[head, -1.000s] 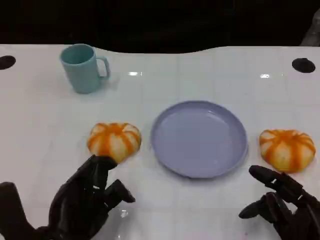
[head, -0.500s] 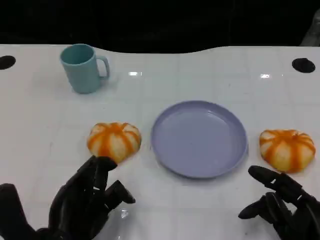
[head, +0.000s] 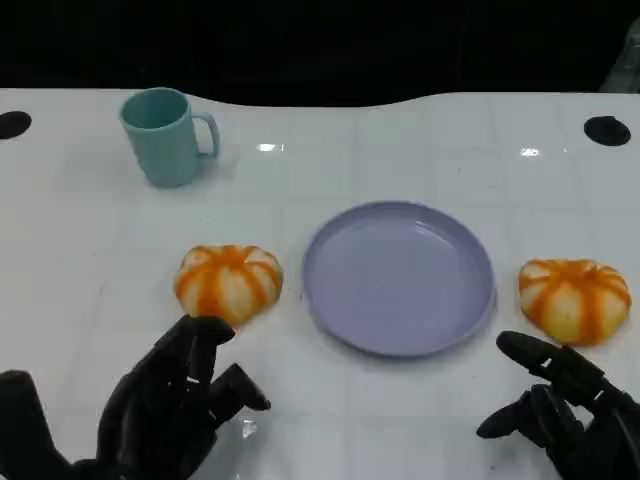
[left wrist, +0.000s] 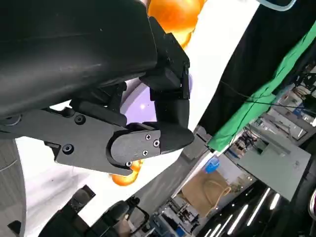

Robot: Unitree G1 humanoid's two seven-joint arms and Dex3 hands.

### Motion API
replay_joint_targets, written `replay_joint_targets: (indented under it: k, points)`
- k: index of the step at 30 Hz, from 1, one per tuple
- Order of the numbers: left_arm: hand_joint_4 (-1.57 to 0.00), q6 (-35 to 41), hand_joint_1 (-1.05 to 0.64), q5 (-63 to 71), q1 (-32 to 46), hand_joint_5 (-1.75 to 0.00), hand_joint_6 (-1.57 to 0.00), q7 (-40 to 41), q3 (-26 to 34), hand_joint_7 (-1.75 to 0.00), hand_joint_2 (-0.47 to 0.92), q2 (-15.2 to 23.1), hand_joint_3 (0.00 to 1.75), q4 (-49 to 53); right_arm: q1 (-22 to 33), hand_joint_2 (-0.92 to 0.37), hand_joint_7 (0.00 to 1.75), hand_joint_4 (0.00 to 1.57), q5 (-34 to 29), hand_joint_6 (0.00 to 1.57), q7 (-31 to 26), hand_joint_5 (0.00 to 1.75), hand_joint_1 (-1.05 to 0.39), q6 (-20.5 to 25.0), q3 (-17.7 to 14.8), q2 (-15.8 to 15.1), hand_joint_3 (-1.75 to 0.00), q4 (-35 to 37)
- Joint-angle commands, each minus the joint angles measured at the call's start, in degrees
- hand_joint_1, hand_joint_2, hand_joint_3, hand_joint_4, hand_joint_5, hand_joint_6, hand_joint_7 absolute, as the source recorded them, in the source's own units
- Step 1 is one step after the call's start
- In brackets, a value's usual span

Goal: Grasp the bread from the table and place it into the plate.

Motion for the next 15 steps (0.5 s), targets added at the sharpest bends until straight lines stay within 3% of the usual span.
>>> replay_joint_targets:
  k: [1,5,6,7,9,12,15]
  points:
    - [-0.73,-0.81,-0.52,0.50,0.16,-1.75,-0.56,-0.15,0.09,-1.64,0.92,0.60,0.44,-0.82,0.51,-0.92,0.46,0.63,-0.01,0.89,0.22,1.33,-0.76,-0.38,-0.15,-0.85,-0.28,-0.83]
    - [-0.73,-1.02,-0.52,0.23,-0.04,-1.75,-0.55,-1.86,0.01,-1.63,0.92,1.42,0.46,-0.78,0.41,-0.92,0.47,0.64,0.64,0.90,0.35,1.32,-0.77,0.09,-0.22,-0.54,-0.27,-0.69]
    - [-0.73,-10.60,-0.52,13.09,-2.57,-1.75,-0.55,-1.45,-3.58,-1.63,0.92,7.55,0.46,-1.74,0.25,-0.92,0.47,0.64,0.48,0.90,0.30,1.32,-0.77,-0.24,-0.20,-0.50,-0.27,-0.49]
    - [-0.46,-17.81,-0.50,23.33,-4.56,-1.29,-0.39,-0.76,-6.35,-1.02,0.92,12.28,0.31,-2.60,0.14,-0.92,0.47,0.64,0.23,0.90,0.20,1.32,-0.77,-0.51,-0.18,-0.49,-0.27,-0.38]
    - [-0.35,-26.71,-0.50,37.45,-7.13,-0.94,-0.40,1.42,-9.67,-0.48,0.92,18.26,0.18,-3.44,0.02,-0.92,0.46,0.64,0.09,0.90,0.05,1.31,-0.77,-0.63,-0.18,-0.42,-0.27,-0.31]
    - [-0.25,-32.18,-0.51,48.76,-9.40,-0.71,-0.41,5.68,-11.02,-0.18,0.92,22.50,0.06,-3.37,-0.05,-0.92,0.46,0.64,0.36,0.89,0.29,1.31,-0.76,-0.61,-0.25,-0.42,-0.27,-0.20]
    - [-0.18,-36.70,-0.52,58.44,-11.72,-0.66,-0.39,9.83,-11.98,-0.11,0.91,26.09,0.02,-2.35,-0.01,-0.92,0.46,0.65,0.52,0.90,0.35,1.30,-0.76,-0.35,-0.27,-0.48,-0.27,-0.29]
